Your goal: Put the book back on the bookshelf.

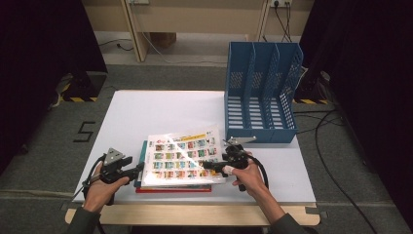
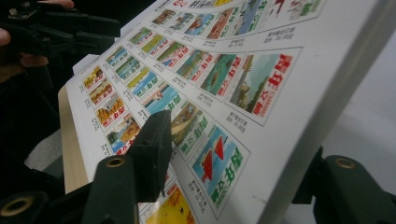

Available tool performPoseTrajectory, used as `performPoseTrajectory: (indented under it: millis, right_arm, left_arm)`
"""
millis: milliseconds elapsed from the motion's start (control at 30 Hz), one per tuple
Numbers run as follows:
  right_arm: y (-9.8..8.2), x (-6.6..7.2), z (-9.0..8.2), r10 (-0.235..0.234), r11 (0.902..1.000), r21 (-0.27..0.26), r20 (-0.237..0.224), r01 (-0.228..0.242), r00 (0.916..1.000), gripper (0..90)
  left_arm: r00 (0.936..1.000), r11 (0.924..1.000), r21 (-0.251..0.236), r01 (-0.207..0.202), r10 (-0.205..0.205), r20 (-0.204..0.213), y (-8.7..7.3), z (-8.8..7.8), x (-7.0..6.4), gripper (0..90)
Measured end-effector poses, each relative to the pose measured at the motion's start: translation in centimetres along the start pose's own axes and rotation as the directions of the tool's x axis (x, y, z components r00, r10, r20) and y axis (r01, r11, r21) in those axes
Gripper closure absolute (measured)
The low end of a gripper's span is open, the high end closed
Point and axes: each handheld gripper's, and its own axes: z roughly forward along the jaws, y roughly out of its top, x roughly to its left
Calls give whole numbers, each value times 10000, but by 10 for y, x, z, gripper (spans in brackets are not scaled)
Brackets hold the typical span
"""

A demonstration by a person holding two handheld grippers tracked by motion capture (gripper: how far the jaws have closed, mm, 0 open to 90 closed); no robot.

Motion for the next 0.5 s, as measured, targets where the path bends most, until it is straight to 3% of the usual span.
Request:
performPoseTrajectory:
  millis: [233,433,500]
  right_arm:
    - [3,-9,-4,424,9974,-552,-558,-455,9975,608]
    - [9,-11,-4,804,9958,-377,-638,-829,9947,657]
    - [16,-7,-6,619,9980,-109,-495,-625,9969,669]
  left_arm:
    - [9998,10000,-15,68,-68,179,1,2,-4,527]
    - [9998,9999,-113,122,-120,188,0,3,-5,527]
    - [9996,9998,-64,196,-195,181,0,3,-3,513]
